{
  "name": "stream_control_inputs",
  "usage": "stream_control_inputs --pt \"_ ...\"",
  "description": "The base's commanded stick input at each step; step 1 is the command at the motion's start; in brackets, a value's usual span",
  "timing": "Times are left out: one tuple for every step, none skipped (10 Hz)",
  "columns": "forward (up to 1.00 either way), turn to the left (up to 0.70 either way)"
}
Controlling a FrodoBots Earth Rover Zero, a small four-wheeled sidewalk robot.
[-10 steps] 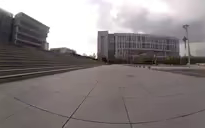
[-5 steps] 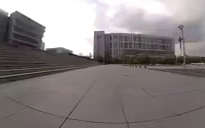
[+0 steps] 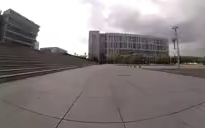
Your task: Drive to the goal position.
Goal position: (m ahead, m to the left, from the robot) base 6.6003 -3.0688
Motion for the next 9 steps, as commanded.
stream_control_inputs --pt "0.00 -0.45" --pt "0.00 -0.45" --pt "0.00 -0.45" --pt "0.00 -0.45" --pt "0.00 -0.45" --pt "0.00 -0.45" --pt "0.00 -0.45" --pt "0.00 -0.45" --pt "0.00 -0.45"
